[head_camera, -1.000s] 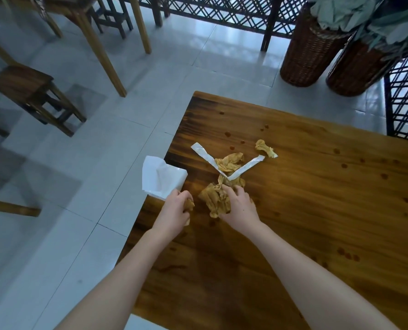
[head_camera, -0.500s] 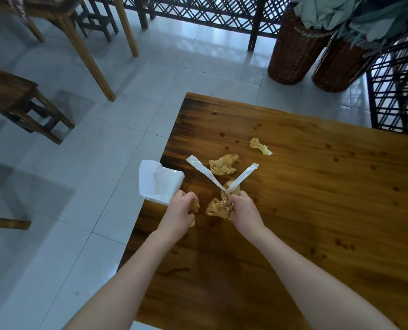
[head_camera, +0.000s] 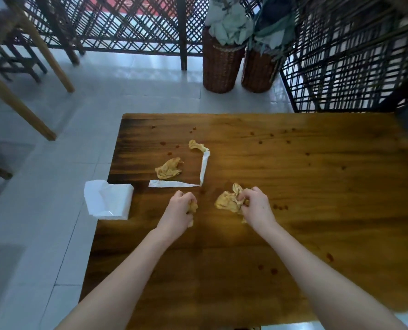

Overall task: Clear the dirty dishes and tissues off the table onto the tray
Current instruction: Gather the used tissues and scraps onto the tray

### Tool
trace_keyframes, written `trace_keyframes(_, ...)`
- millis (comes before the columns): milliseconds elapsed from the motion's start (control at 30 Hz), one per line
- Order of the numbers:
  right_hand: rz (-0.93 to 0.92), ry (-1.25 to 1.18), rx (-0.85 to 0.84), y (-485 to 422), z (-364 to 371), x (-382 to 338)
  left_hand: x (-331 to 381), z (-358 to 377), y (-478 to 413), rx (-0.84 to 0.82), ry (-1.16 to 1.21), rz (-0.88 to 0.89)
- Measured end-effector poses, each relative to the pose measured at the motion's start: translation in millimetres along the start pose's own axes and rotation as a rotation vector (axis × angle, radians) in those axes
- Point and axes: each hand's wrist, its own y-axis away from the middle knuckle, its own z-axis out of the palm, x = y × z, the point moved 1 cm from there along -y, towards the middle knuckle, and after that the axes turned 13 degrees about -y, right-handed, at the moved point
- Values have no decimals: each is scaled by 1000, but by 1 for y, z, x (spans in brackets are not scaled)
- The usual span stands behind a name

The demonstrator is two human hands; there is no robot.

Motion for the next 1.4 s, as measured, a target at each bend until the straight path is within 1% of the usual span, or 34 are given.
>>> trace_keyframes(233, 55, -52, 150, 35, -74, 63, 88, 22, -2, -70, -29, 156)
trace_keyframes(467, 109, -82, 277, 77, -161, 149, 190, 71, 8, -96, -76, 253)
trace_keyframes(600, 117, -115, 307, 102, -211, 200, 252, 107, 17, -117, -105, 299)
trace_keyframes(767, 134, -96, 342, 133, -266, 260, 324, 152, 29, -151, -159, 364)
trace_keyframes(933, 185, -109, 391, 154, -313, 312, 391, 181, 28, -193, -174, 416)
trace_keyframes(1100, 289, -137, 442, 165, -348, 363, 452, 211, 14, -216, -201, 478)
trace_keyframes(1233, 339, -136, 466, 166, -377, 407, 504, 238, -2, -230, -208, 519)
trace_keyframes(1400, 398, -131, 520, 151, -430, 462, 579, 270, -36, -248, -215, 566)
